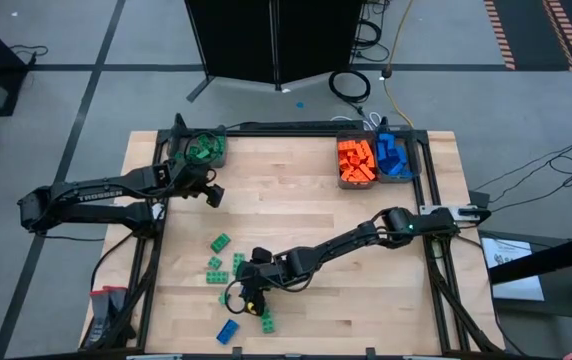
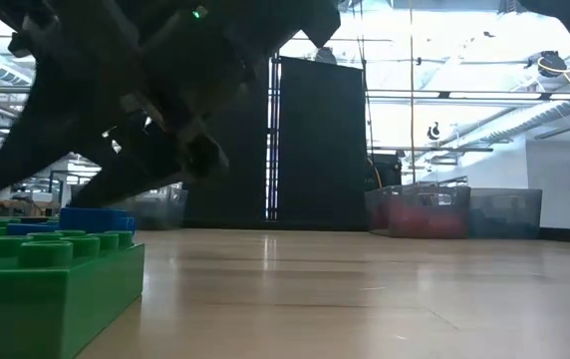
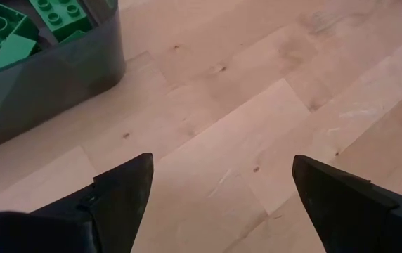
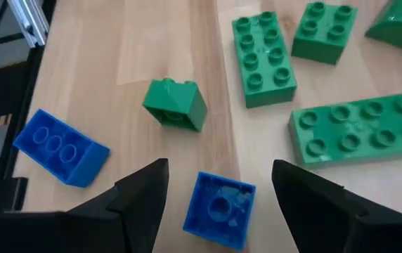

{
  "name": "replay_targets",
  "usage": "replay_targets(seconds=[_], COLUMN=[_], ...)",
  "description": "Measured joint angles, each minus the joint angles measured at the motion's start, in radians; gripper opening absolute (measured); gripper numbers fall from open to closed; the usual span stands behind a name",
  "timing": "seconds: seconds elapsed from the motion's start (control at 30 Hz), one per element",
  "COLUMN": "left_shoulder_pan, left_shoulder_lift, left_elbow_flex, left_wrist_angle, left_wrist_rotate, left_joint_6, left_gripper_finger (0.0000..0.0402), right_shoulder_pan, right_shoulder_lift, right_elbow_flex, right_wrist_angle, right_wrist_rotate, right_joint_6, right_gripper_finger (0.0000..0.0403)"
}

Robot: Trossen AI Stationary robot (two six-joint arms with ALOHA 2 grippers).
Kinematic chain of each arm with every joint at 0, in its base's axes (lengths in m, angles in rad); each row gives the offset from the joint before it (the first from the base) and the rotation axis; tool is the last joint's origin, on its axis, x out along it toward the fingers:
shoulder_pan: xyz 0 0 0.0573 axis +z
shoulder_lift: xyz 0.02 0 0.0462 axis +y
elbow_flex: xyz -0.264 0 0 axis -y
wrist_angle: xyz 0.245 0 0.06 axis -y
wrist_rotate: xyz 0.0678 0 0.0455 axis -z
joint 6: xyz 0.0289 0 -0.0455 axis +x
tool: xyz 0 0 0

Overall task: Sort blocks
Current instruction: Put the blue game piece into the right black bin

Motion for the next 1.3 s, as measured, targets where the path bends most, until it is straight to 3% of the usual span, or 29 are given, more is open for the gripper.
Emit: replay_targets(seconds=[0.53, 0.77, 0.87, 1.0, 1.3], left_shoulder_pan=[0.000, 0.000, 0.000, 0.000, 0.000], left_shoulder_lift=[0.000, 0.000, 0.000, 0.000, 0.000], left_elbow_flex=[0.000, 0.000, 0.000, 0.000, 0.000], left_wrist_angle=[-0.014, -0.014, -0.014, -0.014, -0.015], left_wrist_rotate=[0.007, 0.007, 0.007, 0.007, 0.007], left_joint_6=[0.009, 0.006, 0.007, 0.006, 0.007], left_gripper_finger=[0.0343, 0.0343, 0.0343, 0.0343, 0.0343], right_shoulder_pan=[0.001, -0.002, -0.009, -0.034, -0.095], right_shoulder_lift=[0.028, 0.028, 0.028, 0.026, -0.012], right_elbow_flex=[0.000, 0.000, 0.000, 0.000, 0.000], right_wrist_angle=[-0.056, -0.070, -0.095, -0.122, -0.268], right_wrist_rotate=[0.006, 0.030, 0.086, 0.083, 0.112], right_joint_6=[-0.011, -0.037, -0.032, 0.004, 0.068], right_gripper_finger=[0.0247, 0.0207, 0.0174, 0.0121, 0.0119])
